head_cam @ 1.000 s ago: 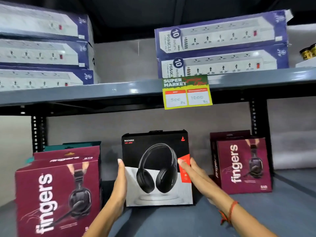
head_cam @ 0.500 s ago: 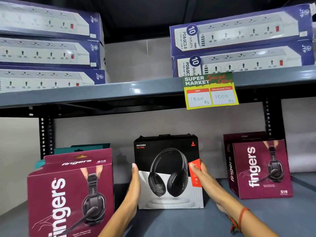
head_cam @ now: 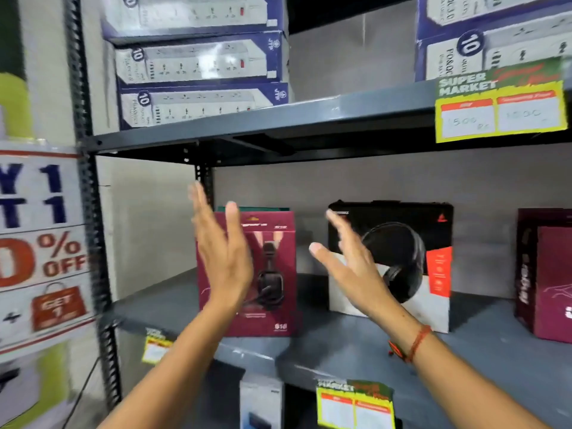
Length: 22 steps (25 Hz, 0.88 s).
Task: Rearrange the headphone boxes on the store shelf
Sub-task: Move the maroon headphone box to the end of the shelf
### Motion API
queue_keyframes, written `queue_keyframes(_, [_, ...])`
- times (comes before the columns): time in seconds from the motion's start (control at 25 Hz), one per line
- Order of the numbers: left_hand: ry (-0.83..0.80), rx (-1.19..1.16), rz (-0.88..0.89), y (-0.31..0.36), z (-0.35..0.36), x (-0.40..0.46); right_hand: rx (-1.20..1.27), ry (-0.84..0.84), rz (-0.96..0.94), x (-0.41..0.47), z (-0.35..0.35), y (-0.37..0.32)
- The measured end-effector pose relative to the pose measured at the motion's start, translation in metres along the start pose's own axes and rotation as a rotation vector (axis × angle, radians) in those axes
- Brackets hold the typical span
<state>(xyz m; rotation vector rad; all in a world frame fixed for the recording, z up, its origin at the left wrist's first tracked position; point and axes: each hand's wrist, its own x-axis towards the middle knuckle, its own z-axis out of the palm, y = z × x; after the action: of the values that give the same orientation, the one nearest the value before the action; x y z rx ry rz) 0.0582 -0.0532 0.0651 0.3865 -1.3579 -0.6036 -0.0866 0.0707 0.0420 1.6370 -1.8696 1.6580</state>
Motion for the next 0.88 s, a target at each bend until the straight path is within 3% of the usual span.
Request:
queue_keyframes(0.12, [-0.042, 0.264, -0.316, -0.057, -0.039, -0.005, 0.016, -0.305, 0.279, -0.006, 0.044, 0.017])
queue_keyframes(0.24, [-0.273, 0.134, -0.564, -0.083, -0.057, -0.027, 0.12, -0.312, 0.36, -0.014, 0.071, 0.023])
queue_keyframes(0.32, [-0.342, 0.058, -0.656, -0.08, -0.064, -0.034, 0.155, -0.305, 0.39, -0.017, 0.071, 0.009])
queue_keyframes(0.4, [-0.34, 0.17, -0.622, -0.069, -0.068, -0.028, 0.087, -0.285, 0.383, -0.017, 0.057, -0.006])
queue_keyframes(0.52, [-0.367, 0.432, -0.384, -0.039, -0.067, -0.008, -0.016, -0.171, 0.364, -0.012, 0.019, -0.024])
queue_keyframes(0.76, [-0.443, 0.328, -0.242, -0.006, -0.045, -0.011, -0.128, 0.003, 0.343, -0.024, -0.033, -0.029])
queue_keyframes(0.88, [-0.452, 0.139, -0.221, 0.01, -0.023, -0.039, -0.126, 0.108, 0.263, -0.043, -0.061, -0.032])
